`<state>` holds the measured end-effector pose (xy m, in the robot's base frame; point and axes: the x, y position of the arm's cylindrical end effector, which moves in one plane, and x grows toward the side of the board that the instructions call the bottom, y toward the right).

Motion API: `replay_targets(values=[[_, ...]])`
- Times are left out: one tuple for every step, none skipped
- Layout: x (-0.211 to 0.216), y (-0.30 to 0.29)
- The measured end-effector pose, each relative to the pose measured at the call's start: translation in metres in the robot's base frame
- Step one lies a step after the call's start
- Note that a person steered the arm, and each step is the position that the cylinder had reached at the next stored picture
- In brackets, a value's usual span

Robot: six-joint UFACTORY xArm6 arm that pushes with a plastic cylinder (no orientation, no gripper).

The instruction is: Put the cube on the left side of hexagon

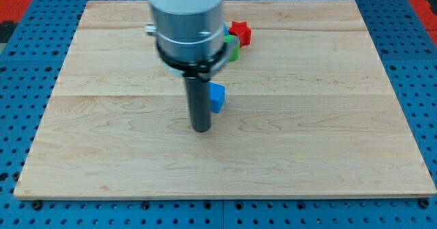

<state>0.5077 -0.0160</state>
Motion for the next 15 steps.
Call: replay_targets(values=[[-0.031, 0.000], [-0.057, -0.034], [-0.026, -0.014], [-0.023, 0.051], [-0.063, 0.032], [-0.107, -0.035], [-0.104, -0.055], [-0.061, -0.048], [-0.068, -0.072], [-0.105, -0.075], [-0.085, -0.079], [-0.077, -0.111], [-0.108, -0.118], [-0.123, -0.091], [-0.124, -0.059]])
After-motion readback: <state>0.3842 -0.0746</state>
